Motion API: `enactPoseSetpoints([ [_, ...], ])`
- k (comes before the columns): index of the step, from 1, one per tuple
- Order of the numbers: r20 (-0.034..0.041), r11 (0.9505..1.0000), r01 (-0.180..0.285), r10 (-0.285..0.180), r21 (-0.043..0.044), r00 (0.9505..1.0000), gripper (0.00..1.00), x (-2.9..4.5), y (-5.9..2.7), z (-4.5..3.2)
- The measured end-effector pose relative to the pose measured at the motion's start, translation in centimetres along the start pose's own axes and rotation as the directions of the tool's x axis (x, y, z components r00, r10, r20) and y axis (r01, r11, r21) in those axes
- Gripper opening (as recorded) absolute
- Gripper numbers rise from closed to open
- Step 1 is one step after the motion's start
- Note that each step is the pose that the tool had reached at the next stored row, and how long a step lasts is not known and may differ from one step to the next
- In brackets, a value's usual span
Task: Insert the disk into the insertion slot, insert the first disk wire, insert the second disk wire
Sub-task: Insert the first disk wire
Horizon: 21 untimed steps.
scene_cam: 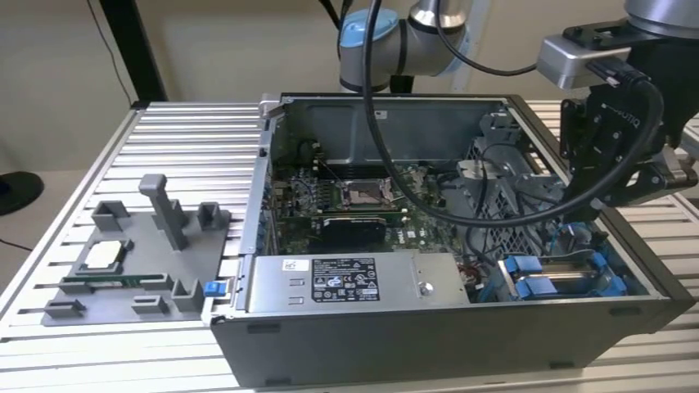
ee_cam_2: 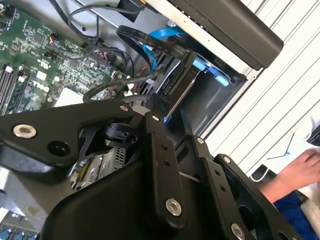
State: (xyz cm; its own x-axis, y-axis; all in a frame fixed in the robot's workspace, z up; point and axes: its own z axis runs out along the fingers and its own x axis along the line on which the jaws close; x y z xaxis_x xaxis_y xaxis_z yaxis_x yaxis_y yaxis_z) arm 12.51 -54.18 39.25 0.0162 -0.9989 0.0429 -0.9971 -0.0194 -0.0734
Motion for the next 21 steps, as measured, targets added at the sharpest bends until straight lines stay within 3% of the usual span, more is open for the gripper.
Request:
enactPoseSetpoints([
  [3,-0.0028,1.0,0.0,0.0,-0.0001,1.0,1.0,-0.09,0.04,0.01],
  [7,-0.0131,1.0,0.001,-0.001,-0.0002,0.9999,1.0,-0.18,0.06,0.0],
  [8,-0.0146,1.0,0.001,-0.001,-0.0003,0.9999,0.0,-0.21,0.06,0.0],
  [21,-0.0228,1.0,0.002,-0.002,-0.0004,0.9997,0.0,-0.53,0.1,-0.02],
])
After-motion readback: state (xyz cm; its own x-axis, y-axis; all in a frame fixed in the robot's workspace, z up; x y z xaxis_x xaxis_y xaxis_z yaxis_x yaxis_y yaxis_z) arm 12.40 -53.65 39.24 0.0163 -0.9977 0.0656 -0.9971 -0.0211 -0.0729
